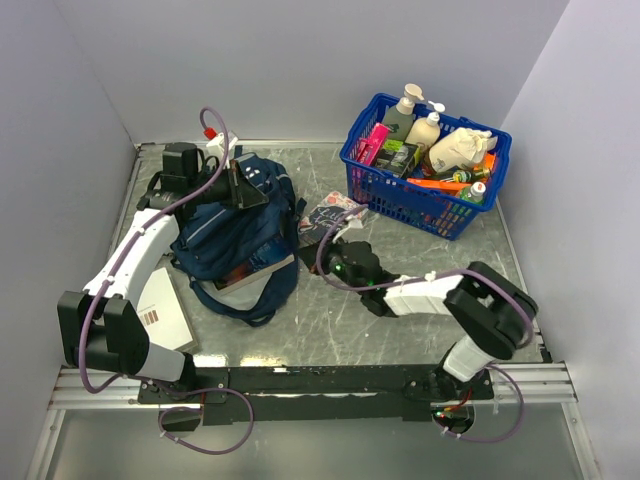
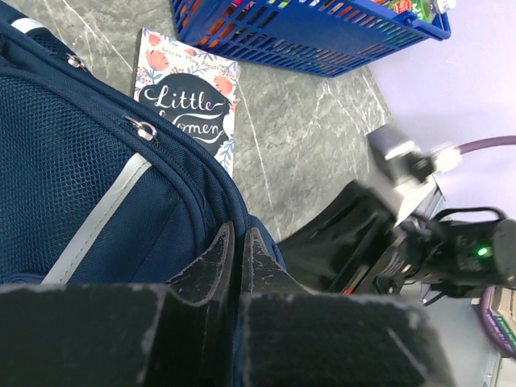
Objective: Pack the student bag
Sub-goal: Place the book in the student bag.
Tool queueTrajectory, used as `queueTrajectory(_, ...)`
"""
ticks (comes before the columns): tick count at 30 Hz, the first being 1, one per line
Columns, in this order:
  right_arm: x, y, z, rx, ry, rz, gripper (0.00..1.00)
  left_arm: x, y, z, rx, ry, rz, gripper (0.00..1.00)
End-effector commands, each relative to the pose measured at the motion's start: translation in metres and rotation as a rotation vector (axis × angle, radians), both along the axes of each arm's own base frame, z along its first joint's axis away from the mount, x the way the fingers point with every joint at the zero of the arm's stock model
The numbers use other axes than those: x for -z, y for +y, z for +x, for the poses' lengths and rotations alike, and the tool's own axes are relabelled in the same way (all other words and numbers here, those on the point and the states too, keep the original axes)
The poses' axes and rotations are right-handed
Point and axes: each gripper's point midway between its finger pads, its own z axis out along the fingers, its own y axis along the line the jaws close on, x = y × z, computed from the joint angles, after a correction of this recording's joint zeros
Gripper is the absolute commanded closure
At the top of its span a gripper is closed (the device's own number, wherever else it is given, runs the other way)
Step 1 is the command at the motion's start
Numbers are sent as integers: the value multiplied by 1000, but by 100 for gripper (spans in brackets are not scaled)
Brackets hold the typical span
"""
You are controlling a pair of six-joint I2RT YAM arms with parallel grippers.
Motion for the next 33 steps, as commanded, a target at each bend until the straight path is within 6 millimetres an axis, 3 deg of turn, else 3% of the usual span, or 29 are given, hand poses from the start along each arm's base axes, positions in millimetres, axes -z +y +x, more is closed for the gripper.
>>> queueTrajectory(1,12,-27,12,117,-30,-86,100,-82,-15,-18,119,-235,-82,99)
queueTrajectory(12,36,19,37,38,42,-95,100,-89,-20,-33,168,-236,-87,99)
queueTrajectory(19,31,64,17,-91,56,-84,100,-89,-22,-32,177,-241,-86,99)
queueTrajectory(23,39,76,17,-114,94,-82,100,-91,-24,-32,182,-243,-89,99)
queueTrajectory(25,43,64,16,-86,105,-109,100,-90,-24,-31,178,-245,-83,99)
queueTrajectory(27,40,36,12,-33,89,-130,97,-88,-23,-32,180,-246,-74,99)
queueTrajectory(28,39,23,14,9,72,-147,81,-88,-23,-33,181,-247,-72,99)
queueTrajectory(29,39,6,5,25,60,-164,79,-86,-22,-32,180,-245,-69,99)
queueTrajectory(31,47,-14,-2,59,58,-195,78,-85,-23,-33,183,-242,-71,99)
queueTrajectory(33,42,-26,-4,96,63,-188,78,-83,-23,-32,181,-241,-70,99)
